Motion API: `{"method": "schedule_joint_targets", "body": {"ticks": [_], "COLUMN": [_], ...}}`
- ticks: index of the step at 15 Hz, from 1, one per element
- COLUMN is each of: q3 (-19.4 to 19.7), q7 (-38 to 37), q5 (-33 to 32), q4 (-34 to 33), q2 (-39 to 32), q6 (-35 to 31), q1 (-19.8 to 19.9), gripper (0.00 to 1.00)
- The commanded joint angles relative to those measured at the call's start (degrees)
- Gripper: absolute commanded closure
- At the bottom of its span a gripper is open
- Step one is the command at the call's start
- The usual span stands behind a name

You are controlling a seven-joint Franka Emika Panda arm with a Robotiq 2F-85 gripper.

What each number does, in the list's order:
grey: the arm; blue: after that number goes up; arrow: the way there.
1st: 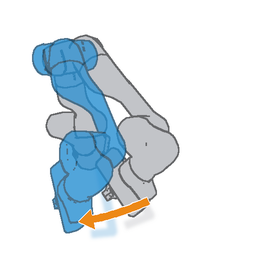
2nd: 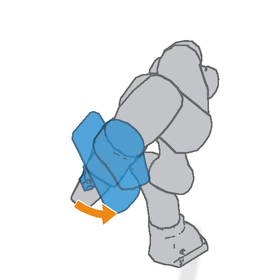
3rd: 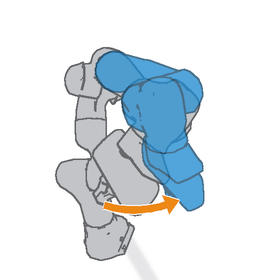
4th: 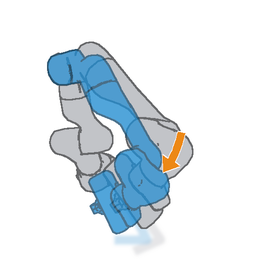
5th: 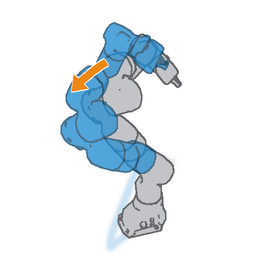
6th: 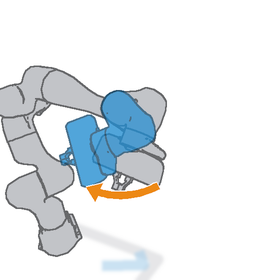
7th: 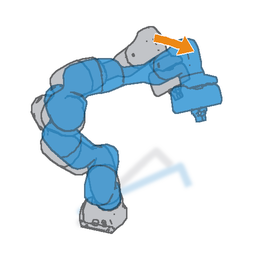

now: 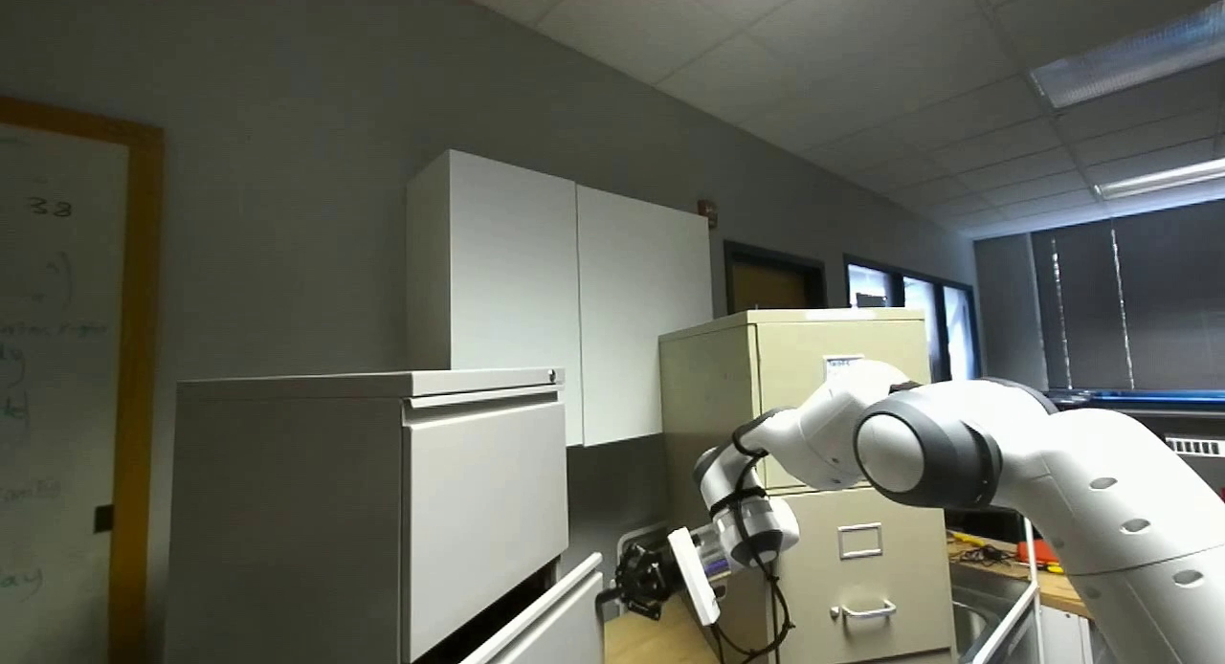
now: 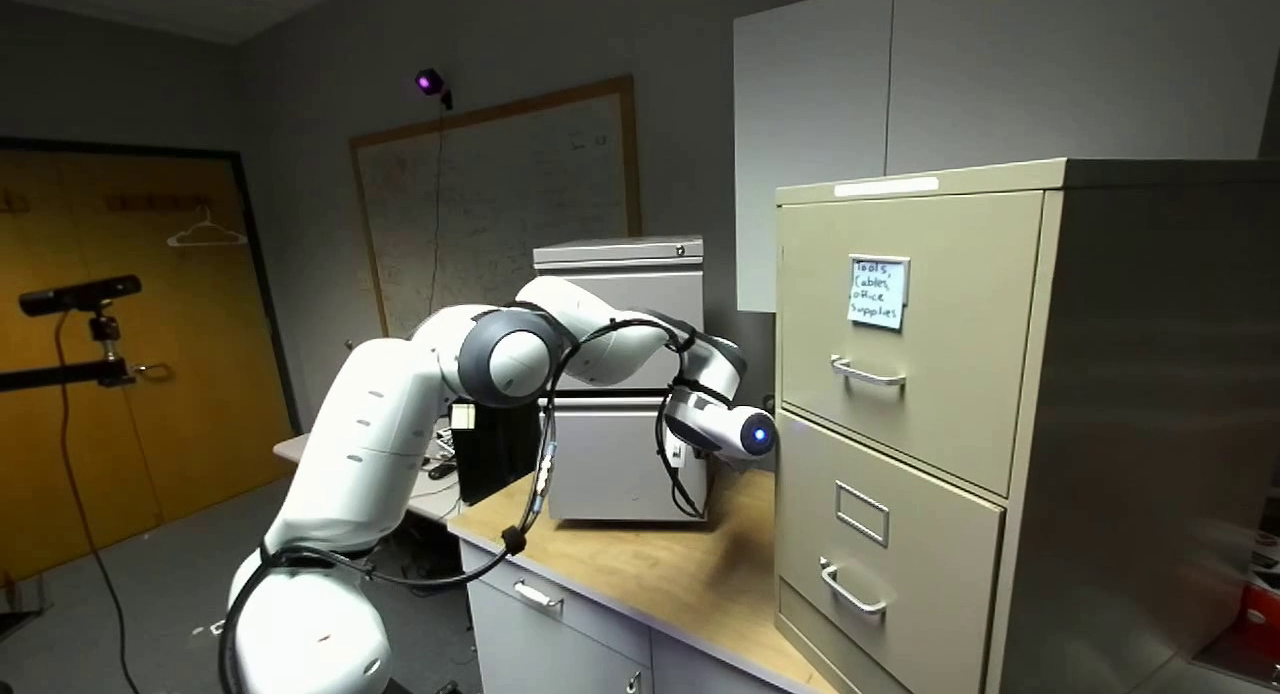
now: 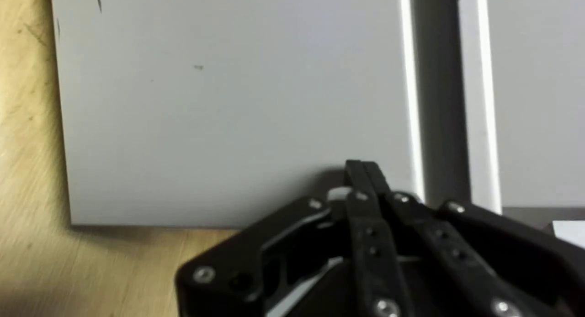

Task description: Close bottom drawer of the file cabinet

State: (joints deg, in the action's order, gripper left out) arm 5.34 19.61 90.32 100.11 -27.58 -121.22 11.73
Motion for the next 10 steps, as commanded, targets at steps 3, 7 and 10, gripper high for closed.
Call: {"method": "schedule_joint_targets", "body": {"ticks": [3, 7, 10], "q3": [-1.7, -2.0, -1.9], "q7": [-5.0, -6.8, -8.2], "q5": [3.0, 1.8, 0.4], "q4": [-8.7, -12.2, -13.3], "q2": [-4.5, -6.1, -6.7], "q6": [0.8, -0.2, -0.7], "q1": [-2.9, -5.0, -5.7], "gripper": [1.00, 1.00, 1.00]}}
